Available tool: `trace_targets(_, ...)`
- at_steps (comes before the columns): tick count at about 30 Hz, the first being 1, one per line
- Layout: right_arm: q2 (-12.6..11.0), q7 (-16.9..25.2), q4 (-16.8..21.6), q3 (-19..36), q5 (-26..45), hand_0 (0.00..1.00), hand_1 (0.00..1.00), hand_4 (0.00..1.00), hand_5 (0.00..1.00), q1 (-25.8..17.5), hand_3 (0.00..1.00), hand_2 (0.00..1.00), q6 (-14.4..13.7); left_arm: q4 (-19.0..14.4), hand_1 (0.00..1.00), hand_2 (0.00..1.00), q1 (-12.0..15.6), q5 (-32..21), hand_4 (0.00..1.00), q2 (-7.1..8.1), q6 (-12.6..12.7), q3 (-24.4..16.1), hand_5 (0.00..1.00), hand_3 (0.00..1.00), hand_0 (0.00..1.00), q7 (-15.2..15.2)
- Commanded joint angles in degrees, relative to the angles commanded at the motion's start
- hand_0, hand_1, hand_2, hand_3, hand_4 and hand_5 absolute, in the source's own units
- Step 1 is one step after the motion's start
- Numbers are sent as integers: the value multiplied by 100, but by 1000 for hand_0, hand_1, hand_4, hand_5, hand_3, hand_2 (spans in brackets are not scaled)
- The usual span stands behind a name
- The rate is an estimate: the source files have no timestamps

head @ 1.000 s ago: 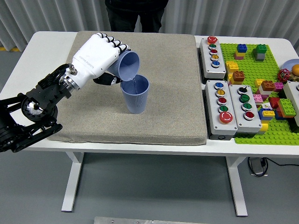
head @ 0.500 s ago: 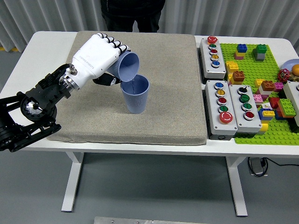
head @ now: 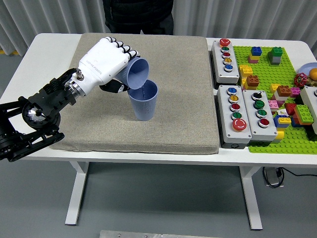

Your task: Pick cup pour cup place

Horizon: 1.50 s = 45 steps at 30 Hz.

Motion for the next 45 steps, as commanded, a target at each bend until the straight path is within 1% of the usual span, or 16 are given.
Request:
trace_targets(5,3,-2,2,1,-1,666,608,2,90,-7,530,551,0,27,502,552,-36,0,742,-6,-42,59,129,558,411,43)
trace_targets(22,3,-15,3,-2,-28,667,608,2,90,-38,530,551,15,-72,500,552,-45,0,739,32,78,46,125,559,419,69)
trace_targets(33,-7,-1,2,-39,26,667,608,2,88,-13,530,551,3,-115,498,552,-181,0,738,76,84,115,125,559,420,101)
trace_targets(45,-7,4,2,-77,77,668,608,2,88,-7,529,551,-11,-111,498,551,-328,0,737,89,99,337,125,558,421,223)
